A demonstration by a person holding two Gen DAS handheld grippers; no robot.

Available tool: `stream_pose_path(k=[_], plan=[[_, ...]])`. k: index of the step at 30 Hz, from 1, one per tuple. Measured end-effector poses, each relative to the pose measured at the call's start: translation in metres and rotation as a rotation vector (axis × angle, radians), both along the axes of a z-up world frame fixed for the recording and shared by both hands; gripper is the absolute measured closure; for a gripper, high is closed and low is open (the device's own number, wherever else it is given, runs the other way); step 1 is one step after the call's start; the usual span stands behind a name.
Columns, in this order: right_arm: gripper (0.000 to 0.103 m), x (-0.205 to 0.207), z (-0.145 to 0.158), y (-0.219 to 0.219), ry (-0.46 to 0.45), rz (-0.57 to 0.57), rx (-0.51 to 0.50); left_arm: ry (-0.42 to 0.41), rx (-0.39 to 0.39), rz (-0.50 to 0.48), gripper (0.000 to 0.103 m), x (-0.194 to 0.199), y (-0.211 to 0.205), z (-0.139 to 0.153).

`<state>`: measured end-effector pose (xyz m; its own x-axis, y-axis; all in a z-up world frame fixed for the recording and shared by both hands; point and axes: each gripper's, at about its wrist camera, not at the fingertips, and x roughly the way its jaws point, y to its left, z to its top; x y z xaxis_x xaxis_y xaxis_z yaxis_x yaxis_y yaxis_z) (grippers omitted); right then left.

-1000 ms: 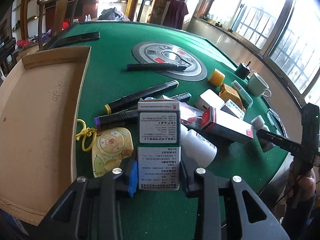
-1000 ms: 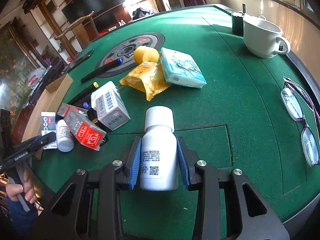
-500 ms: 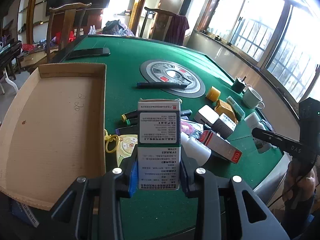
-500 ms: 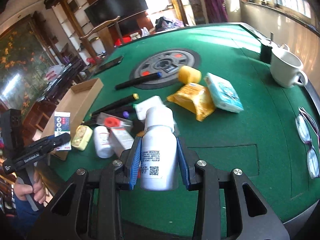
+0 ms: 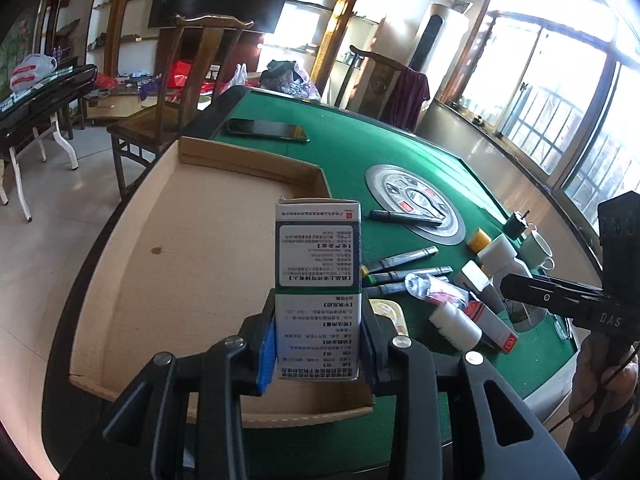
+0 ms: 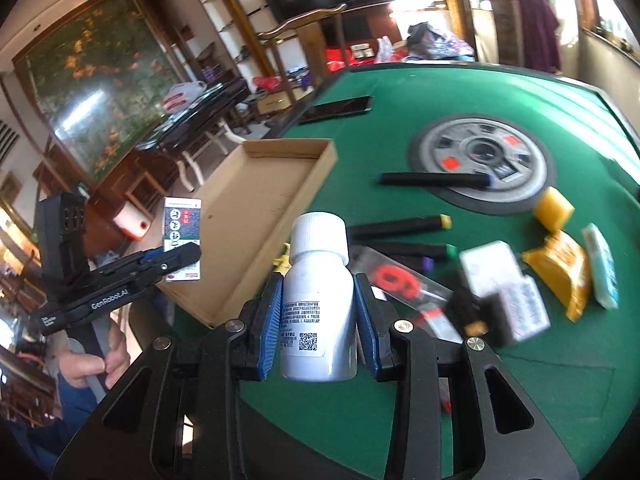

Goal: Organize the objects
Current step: 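Carry both items into the cardboard tray and open both grippers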

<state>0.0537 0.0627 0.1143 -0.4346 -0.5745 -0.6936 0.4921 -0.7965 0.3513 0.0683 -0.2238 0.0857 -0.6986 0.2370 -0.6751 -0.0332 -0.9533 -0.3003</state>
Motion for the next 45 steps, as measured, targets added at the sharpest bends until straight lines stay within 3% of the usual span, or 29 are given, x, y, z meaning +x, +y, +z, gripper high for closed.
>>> stream_pose_path(k=[10, 20, 28, 37, 45], plan=[[0.069, -0.059, 0.006, -0.111, -0.061, 0.09, 0.027, -0.053, -0.001, 0.018, 0.069, -0.046, -0.053, -0.006], [0.069, -0.144, -0.033, -0.194, -0.16, 0.017, 0.107, -0.195, -0.032, 0.033, 0.069, -0.126, -0.071, -0.036], [0.069, -0.203, -0.067, -0.194, -0.238, -0.098, 0.116, -0.259, 0.006, -0.006, 0.069, -0.158, -0.048, -0.063], [0.069, -0.204, -0.076, -0.195, -0.233, -0.078, 0.129, -0.245, -0.048, 0.05, 0.068, -0.115, -0.027, -0.062], [0.069, -0.201, -0.076, -0.198, -0.233, -0.075, 0.13, -0.254, -0.069, 0.006, 0.068, -0.145, -0.023, -0.047]])
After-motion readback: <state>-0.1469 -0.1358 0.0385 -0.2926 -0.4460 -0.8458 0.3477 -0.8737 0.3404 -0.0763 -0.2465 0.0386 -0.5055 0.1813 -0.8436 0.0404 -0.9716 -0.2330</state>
